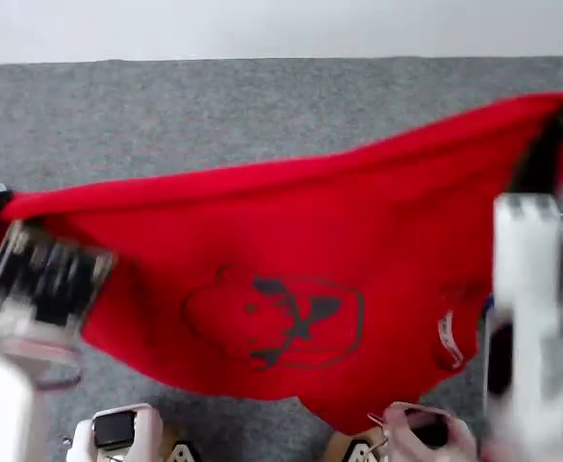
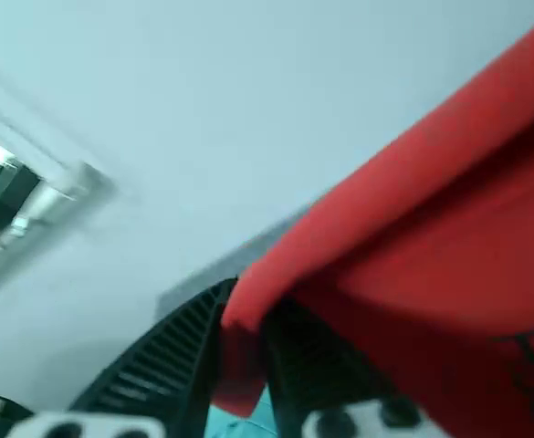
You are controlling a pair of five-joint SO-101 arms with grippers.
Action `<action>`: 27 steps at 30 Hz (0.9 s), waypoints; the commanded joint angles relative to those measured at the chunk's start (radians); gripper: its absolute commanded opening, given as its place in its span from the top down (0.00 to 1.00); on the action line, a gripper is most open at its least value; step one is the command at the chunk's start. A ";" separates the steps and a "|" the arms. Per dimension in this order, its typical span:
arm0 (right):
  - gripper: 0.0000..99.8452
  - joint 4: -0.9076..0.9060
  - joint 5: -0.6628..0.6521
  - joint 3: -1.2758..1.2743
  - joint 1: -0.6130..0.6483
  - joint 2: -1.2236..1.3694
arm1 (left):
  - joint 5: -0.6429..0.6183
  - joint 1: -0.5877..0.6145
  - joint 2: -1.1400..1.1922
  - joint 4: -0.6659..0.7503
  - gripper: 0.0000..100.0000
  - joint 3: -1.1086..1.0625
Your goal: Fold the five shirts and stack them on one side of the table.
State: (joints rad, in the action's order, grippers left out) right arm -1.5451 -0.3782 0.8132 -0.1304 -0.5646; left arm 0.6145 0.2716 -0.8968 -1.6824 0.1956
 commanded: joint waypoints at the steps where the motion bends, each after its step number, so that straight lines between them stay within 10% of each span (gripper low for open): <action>1: 0.99 0.002 -0.005 -0.081 0.041 0.101 | 0.008 -0.003 0.009 0.172 0.99 -0.239; 14: 0.99 0.263 0.041 -0.167 0.114 0.601 | 0.052 -0.091 0.077 0.974 0.99 -0.957; 27: 0.99 0.634 0.043 -0.163 0.116 0.915 | 0.071 -0.089 0.730 1.217 0.99 -0.602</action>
State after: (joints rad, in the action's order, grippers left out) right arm -0.9989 -0.3460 0.6383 -0.0153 0.3406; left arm 0.6682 0.1826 -0.3015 -0.5132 -0.5608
